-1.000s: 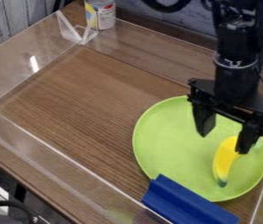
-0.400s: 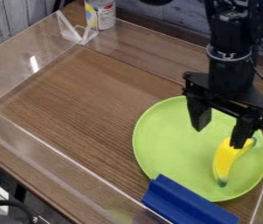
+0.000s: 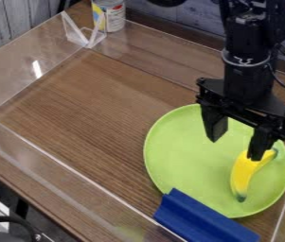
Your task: Put the banana in the green plate
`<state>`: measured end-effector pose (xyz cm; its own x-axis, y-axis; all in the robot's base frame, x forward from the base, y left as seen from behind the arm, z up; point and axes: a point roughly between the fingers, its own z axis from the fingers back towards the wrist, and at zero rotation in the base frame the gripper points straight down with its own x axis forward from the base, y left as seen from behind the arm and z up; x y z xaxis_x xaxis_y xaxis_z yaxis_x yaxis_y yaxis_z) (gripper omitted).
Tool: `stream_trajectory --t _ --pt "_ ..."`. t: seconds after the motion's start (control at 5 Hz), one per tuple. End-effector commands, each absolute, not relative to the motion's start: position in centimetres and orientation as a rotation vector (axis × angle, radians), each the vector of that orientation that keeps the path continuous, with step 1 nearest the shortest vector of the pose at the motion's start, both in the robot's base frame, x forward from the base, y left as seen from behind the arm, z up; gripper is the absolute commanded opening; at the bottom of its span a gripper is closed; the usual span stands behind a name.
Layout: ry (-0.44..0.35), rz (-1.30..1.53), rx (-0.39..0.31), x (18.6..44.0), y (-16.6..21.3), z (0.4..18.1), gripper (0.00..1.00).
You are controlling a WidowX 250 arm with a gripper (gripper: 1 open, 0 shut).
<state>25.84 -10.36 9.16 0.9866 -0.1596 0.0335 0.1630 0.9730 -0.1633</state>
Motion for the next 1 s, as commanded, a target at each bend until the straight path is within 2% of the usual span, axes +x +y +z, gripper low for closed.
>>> stream_trajectory --t 0.0,0.8 --pt "-0.038 -0.157 -0.175 26.13 -10.06 9.78 1.0" --pt "0.003 -0.155 -0.179 26.19 -9.16 9.28 1.0"
